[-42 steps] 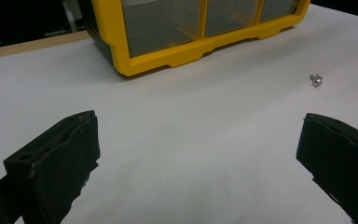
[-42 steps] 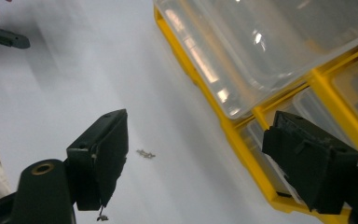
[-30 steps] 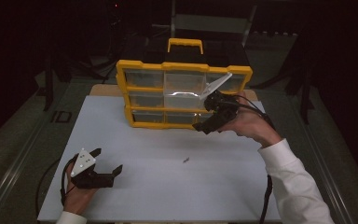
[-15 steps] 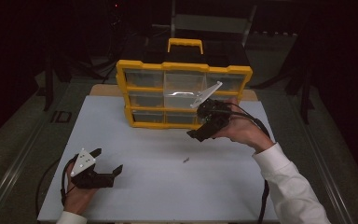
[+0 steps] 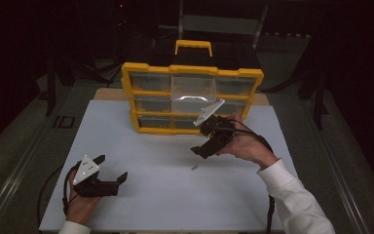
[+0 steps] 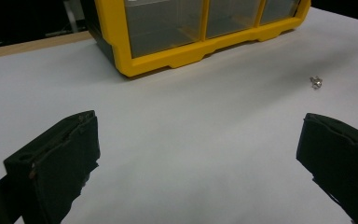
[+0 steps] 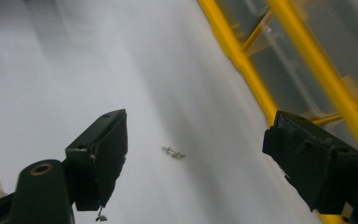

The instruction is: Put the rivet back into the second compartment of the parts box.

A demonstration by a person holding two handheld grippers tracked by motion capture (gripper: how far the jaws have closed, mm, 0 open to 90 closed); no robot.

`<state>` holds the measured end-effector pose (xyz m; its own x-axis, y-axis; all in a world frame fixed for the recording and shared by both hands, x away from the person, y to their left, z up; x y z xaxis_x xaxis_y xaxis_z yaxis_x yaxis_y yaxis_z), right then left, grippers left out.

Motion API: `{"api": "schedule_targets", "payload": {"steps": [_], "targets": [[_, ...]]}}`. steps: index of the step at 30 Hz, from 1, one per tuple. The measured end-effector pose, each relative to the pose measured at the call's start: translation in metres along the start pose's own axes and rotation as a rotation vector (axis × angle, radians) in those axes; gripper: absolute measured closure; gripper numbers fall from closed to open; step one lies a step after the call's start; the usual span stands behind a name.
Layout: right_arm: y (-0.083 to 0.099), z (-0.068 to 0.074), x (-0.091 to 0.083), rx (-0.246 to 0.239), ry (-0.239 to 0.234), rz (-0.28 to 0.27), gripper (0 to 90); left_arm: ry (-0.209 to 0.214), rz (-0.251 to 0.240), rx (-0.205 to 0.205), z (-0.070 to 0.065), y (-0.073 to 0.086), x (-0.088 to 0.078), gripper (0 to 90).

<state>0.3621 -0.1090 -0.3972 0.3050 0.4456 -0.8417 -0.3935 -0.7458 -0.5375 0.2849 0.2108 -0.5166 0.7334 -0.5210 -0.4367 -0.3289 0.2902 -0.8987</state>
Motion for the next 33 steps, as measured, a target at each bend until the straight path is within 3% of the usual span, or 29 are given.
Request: {"api": "schedule_targets", "payload": {"steps": [20,28,33], "targets": [[0.019,0.002,0.042,0.021,0.019,0.072,19.4,0.000,-0.003,-0.002,0.000,0.000,-0.001,0.2],[0.034,-0.005,0.059,0.103,0.029,0.086,19.4,0.000,-0.003,-0.001,0.000,-0.001,0.000,0.2],[0.038,-0.007,0.067,0.107,0.038,0.093,19.6,-0.001,-0.002,-0.001,0.000,-0.001,0.000,0.2]]}}
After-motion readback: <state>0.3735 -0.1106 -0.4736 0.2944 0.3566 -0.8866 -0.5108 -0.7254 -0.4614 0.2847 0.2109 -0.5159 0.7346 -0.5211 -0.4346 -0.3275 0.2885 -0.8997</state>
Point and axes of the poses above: each handheld gripper's, and its own axes: x roughly forward along the jaws, y roughly out of its underside, z roughly to its left, the point moved 5 cm from there along x, roughly forward along the jaws, and after that the axes turned 4 degrees about x, right-handed, at the moved point
